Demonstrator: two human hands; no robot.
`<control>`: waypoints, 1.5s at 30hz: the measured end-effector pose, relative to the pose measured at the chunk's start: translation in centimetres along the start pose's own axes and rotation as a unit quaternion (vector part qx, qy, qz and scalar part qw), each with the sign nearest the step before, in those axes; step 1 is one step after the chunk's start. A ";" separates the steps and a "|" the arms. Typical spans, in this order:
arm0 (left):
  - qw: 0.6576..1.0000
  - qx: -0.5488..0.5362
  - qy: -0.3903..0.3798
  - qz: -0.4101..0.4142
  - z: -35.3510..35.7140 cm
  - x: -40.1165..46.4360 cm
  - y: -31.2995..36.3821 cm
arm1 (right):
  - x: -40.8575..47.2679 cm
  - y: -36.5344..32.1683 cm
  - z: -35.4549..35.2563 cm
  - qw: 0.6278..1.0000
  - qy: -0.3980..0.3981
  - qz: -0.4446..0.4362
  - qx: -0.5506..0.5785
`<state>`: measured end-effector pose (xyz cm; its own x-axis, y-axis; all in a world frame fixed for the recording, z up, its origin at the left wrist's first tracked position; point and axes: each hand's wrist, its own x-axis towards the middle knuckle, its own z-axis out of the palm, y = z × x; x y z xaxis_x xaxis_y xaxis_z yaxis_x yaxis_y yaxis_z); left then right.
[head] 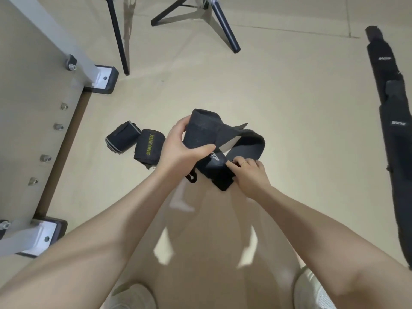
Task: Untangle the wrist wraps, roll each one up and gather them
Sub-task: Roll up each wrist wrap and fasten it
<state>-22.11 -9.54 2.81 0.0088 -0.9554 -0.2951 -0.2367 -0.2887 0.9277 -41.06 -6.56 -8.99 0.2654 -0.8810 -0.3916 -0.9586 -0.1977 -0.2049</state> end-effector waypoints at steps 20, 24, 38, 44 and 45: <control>0.970 0.231 -0.003 0.075 7.2 1.7 -4.8 | -1.1 2.9 1.3 0.998 0.051 -0.012 -0.025; 0.923 0.377 0.002 0.083 6.4 2.1 -4.4 | 0.0 1.7 1.2 0.989 0.069 -0.024 -0.129; 0.898 0.432 -0.016 0.078 5.8 3.5 -4.9 | -0.4 4.7 -3.7 0.963 0.209 -0.089 -0.148; 0.907 0.411 -0.021 0.085 5.2 3.5 -5.3 | -4.1 10.8 -4.0 0.959 0.213 -0.137 -0.127; 0.911 0.403 -0.025 0.083 5.1 3.6 -5.2 | -5.0 11.8 -3.8 0.961 0.193 -0.137 -0.141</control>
<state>-25.75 -11.12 -4.24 -0.1315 -0.9721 -0.1940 -0.8670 0.0179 0.4979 -54.03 -6.13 -6.09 0.5058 -0.8625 0.0163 -0.8626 -0.5054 0.0203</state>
